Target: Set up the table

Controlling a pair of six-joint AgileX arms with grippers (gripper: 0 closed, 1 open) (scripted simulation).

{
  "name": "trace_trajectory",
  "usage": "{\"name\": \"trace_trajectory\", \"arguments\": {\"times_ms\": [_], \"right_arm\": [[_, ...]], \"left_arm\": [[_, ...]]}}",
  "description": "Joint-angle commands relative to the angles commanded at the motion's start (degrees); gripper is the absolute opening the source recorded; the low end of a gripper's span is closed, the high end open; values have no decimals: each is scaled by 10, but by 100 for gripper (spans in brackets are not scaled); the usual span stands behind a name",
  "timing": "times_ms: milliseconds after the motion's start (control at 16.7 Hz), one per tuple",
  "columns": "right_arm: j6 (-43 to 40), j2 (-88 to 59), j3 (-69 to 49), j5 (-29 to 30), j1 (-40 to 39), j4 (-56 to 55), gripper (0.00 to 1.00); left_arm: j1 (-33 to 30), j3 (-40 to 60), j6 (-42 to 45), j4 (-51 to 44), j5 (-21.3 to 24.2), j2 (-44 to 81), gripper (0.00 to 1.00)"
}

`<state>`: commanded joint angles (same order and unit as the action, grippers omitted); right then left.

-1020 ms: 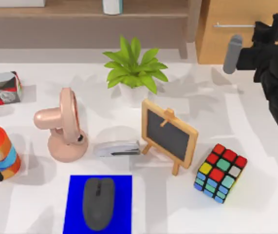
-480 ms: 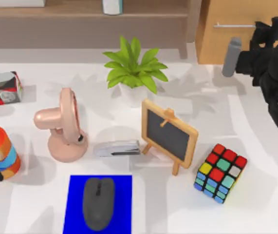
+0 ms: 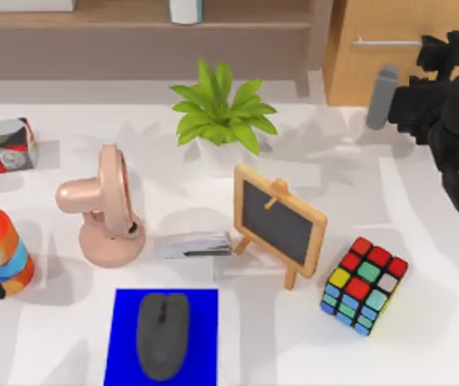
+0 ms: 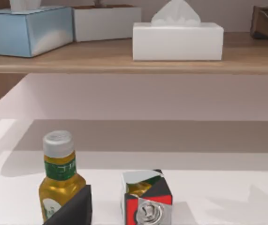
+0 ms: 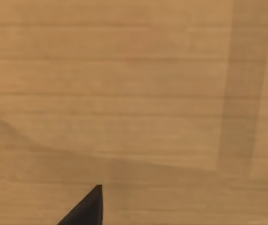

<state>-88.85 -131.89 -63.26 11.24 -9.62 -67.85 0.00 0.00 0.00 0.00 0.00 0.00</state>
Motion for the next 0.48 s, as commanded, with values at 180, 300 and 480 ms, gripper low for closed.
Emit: {"name": "trace_trajectory", "arguments": {"times_ms": [180,300,480], "right_arm": [[8,2,24,-6,-10,-1,100],[14,16,34,-24,-22,-19,100],[17,30,53,-44,-34,-47,100]], "left_arm": [[0,0,0,0,0,0,100],[0,0,0,0,0,0,100],[0,0,0,0,0,0,100]]}}
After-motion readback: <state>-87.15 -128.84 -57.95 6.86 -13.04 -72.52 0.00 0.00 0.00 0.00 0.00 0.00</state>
